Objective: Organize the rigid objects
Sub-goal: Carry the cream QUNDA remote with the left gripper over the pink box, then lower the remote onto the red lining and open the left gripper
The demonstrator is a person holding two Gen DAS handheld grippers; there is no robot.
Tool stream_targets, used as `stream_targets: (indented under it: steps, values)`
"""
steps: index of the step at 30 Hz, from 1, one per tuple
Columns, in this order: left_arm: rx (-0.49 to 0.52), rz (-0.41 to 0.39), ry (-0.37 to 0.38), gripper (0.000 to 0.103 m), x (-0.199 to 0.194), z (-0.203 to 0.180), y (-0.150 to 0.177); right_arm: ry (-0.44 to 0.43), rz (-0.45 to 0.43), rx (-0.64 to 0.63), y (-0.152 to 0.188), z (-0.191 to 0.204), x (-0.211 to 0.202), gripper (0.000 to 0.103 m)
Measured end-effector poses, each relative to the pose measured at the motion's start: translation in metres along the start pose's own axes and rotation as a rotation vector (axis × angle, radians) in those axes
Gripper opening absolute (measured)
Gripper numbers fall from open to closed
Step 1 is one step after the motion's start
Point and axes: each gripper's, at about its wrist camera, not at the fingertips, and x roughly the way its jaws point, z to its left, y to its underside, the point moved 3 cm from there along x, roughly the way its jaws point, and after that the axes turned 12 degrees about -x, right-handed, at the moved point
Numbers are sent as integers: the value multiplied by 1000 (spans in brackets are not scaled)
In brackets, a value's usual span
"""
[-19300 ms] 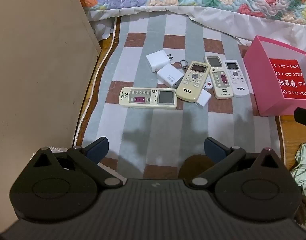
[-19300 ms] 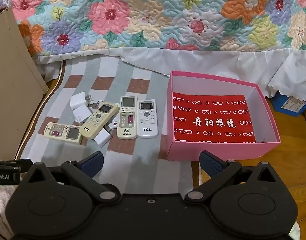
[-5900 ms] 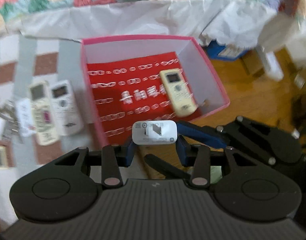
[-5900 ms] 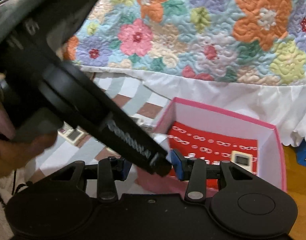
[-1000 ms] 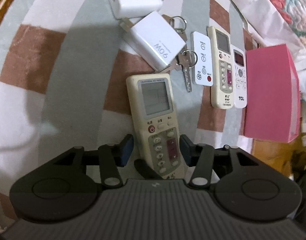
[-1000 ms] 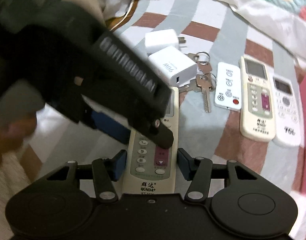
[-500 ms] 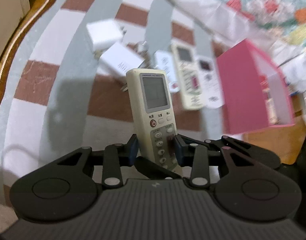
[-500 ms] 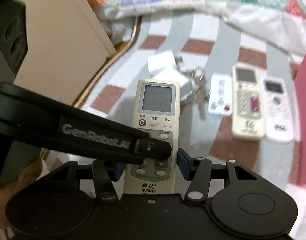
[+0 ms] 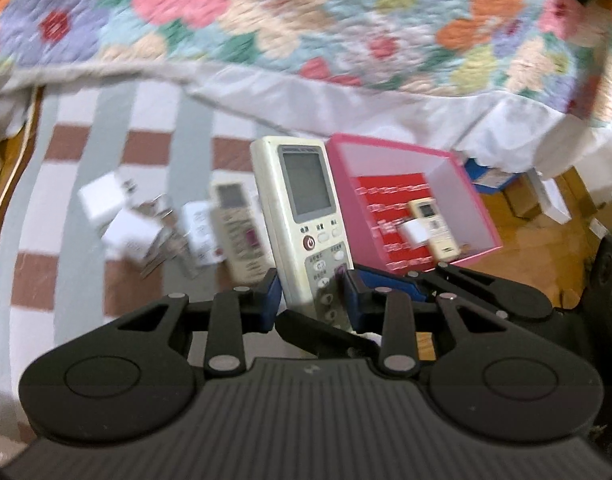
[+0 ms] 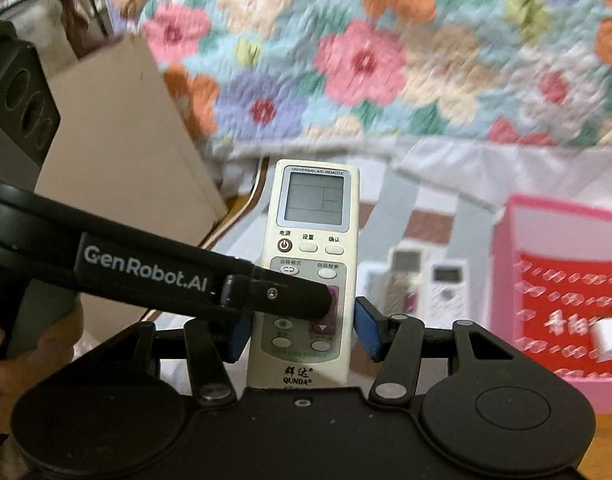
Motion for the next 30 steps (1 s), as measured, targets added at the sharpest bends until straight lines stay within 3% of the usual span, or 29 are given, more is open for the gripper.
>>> stream_targets:
  steps: [9, 17, 25, 30]
  values:
    - [63, 28, 67, 32, 32, -79, -26, 99, -24, 20, -9, -67, -46, 59]
    - [75, 149, 63, 32, 116, -137, -36, 123, 54, 148, 12, -152, -45, 59]
    - [19, 253, 2, 32, 199, -136, -30, 71, 148, 259, 52, -206, -5, 59]
    - [21, 270, -44, 33, 235, -134, -34, 66, 175, 284, 64, -226, 20, 59]
